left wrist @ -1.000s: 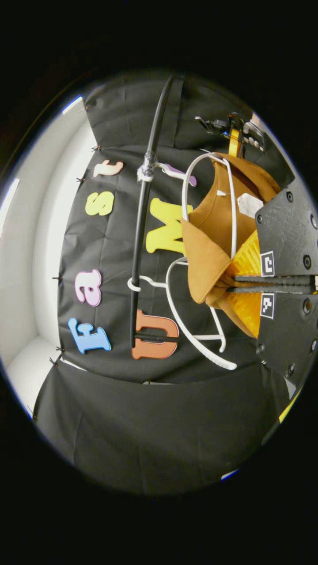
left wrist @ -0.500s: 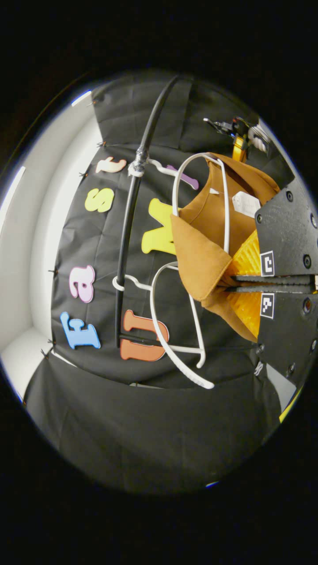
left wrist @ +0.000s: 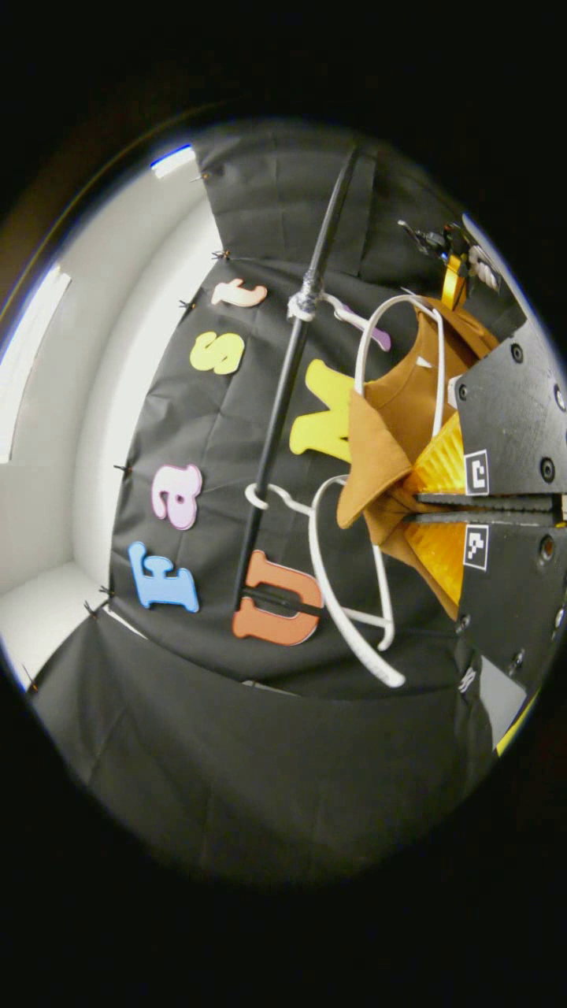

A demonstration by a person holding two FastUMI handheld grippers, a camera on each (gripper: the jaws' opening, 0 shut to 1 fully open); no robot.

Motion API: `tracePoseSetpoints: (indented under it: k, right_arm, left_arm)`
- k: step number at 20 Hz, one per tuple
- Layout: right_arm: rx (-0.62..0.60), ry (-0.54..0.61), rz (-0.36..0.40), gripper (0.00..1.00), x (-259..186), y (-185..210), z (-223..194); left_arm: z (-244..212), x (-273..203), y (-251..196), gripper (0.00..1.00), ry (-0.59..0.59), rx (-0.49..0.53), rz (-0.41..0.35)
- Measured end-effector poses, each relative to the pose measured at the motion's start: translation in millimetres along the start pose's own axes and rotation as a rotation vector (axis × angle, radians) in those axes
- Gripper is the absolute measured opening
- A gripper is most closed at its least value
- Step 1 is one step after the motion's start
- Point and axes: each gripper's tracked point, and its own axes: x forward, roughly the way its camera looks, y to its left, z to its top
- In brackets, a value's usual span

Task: Grasp the clothes on the hanger with both hands and then place them into the laundry hamper below.

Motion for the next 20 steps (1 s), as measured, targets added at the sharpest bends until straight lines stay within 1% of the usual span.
tracePoseSetpoints:
  k: [1, 2, 3, 5, 6, 7, 8, 9, 10, 11, 12, 13, 14, 15, 16, 17, 18, 19, 20]
  right_arm:
    - [0.021, -0.026, 0.013, 0.06, 0.6, 2.2, 9.3]
    - [0.045, -0.067, 0.030, 0.05, 3.7, 6.7, 22.9]
    - [0.046, -0.080, 0.030, 0.05, 8.4, 8.7, 30.0]
    - [0.001, -0.068, 0.021, 0.05, 14.0, 9.9, 30.9]
    - [-0.018, -0.053, 0.007, 0.05, 16.7, 8.3, 28.4]
    - [-0.023, -0.038, 0.007, 0.06, 19.2, 7.3, 25.3]
    - [-0.011, -0.027, 0.011, 0.05, 19.7, 9.3, 22.5]
    - [-0.002, -0.003, 0.010, 0.05, 19.7, 7.5, 17.2]
    - [-0.019, -0.003, -0.016, 0.05, 20.4, 1.0, 12.7]
    - [-0.028, 0.006, -0.021, 0.05, 20.1, -3.3, 10.5]
    - [-0.003, 0.027, 0.006, 0.05, 18.5, -0.6, 5.2]
    - [0.045, 0.064, 0.044, 0.06, 17.2, 5.6, -2.0]
    - [0.069, 0.095, 0.005, 0.05, 15.7, -1.0, -12.9]
    - [0.042, 0.106, -0.029, 0.05, 14.8, -11.4, -19.3]
    - [-0.002, 0.086, -0.001, 0.01, 9.4, -6.6, -18.5]
    - [-0.042, 0.081, 0.013, 0.15, 7.7, -1.4, -18.8]
    - [-0.084, 0.097, 0.040, 0.29, 1.3, 6.3, -27.4]
    - [-0.123, 0.119, 0.073, 0.43, -1.3, 11.3, -34.4]
    - [-0.150, 0.149, 0.088, 0.58, 2.2, 15.7, -43.0]
  left_arm:
    - [9.5, 2.2, -2.9, 0.06, -0.010, 0.027, -0.003]
    - [17.7, 7.4, -3.2, 0.05, -0.013, 0.046, -0.003]
    - [22.9, 11.9, -7.4, 0.00, -0.002, 0.054, -0.023]
    - [24.3, 14.7, -7.2, 0.00, 0.043, 0.061, -0.040]
    - [27.7, 16.4, -3.6, 0.05, 0.057, 0.055, -0.044]
    - [29.1, 16.3, -1.0, 0.05, 0.068, 0.039, -0.055]
    - [29.1, 13.2, 3.8, 0.05, 0.078, 0.026, -0.048]
    - [28.8, 10.0, 8.2, 0.00, 0.079, 0.024, -0.045]
    - [27.3, 8.6, 13.7, 0.00, 0.083, 0.014, -0.043]
    - [24.6, 7.7, 18.2, 0.00, 0.096, -0.014, -0.043]
    - [20.5, 5.2, 15.8, 0.00, 0.120, -0.051, -0.052]
    - [23.4, 3.2, 12.8, 0.00, 0.110, -0.070, -0.068]
    - [24.9, 1.3, 9.8, 0.05, 0.105, -0.063, -0.081]
    - [23.9, -0.3, 9.1, 0.05, 0.102, -0.032, -0.084]
    - [21.9, -1.4, 10.8, 0.00, 0.103, -0.003, -0.081]
    - [18.4, -2.3, 10.5, 0.00, 0.112, 0.008, -0.080]
    - [17.7, -3.1, 8.0, 0.05, 0.117, 0.004, -0.085]
    - [16.8, -3.6, 7.6, 0.05, 0.118, -0.001, -0.090]
    - [17.4, -5.0, 9.2, 0.05, 0.116, 0.001, -0.092]
